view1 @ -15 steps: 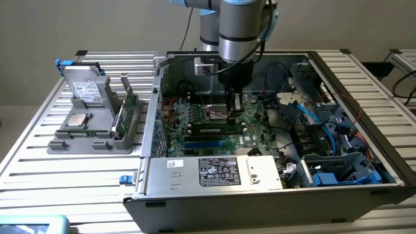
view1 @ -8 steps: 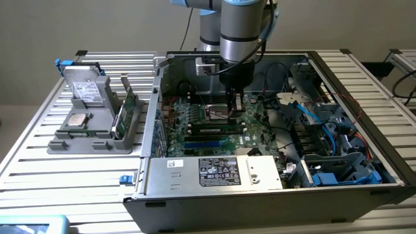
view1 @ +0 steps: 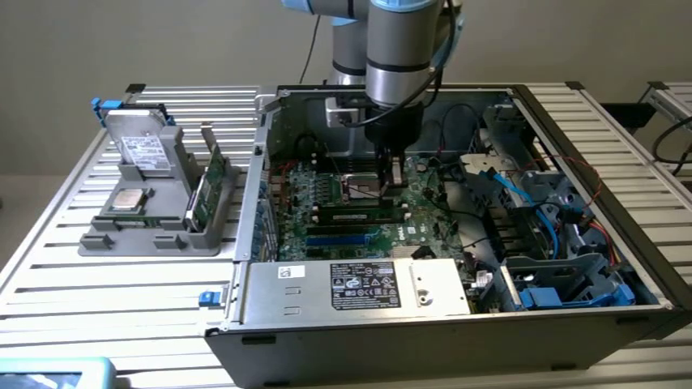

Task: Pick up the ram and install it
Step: 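Press down the ram until it locks into place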

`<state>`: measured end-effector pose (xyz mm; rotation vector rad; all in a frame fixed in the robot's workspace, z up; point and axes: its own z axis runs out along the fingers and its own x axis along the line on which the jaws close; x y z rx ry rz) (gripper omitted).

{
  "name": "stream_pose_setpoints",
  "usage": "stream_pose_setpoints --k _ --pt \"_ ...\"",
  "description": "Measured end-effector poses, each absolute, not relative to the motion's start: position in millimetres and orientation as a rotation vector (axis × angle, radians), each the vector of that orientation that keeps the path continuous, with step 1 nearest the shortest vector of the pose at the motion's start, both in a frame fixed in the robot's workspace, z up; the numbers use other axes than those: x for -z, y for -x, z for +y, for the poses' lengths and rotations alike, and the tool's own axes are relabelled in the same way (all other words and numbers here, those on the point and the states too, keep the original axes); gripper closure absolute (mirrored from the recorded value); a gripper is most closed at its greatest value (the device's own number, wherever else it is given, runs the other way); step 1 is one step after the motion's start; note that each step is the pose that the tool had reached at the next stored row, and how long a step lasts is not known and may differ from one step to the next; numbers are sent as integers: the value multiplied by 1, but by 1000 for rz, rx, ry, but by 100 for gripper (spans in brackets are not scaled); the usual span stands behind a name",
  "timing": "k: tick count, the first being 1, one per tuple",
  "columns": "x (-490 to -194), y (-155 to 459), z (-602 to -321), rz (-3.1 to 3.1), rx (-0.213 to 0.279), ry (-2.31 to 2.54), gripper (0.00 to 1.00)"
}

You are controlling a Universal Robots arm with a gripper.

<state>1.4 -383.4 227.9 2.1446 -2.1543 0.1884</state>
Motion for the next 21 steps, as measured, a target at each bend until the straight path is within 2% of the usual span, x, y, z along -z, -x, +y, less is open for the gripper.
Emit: stream_pose_setpoints --k 16,21 --pt "-223 -1 -384 -2157 -183 -2146 89" --pt "-232 3 -385 -2159 -182 -2146 89"
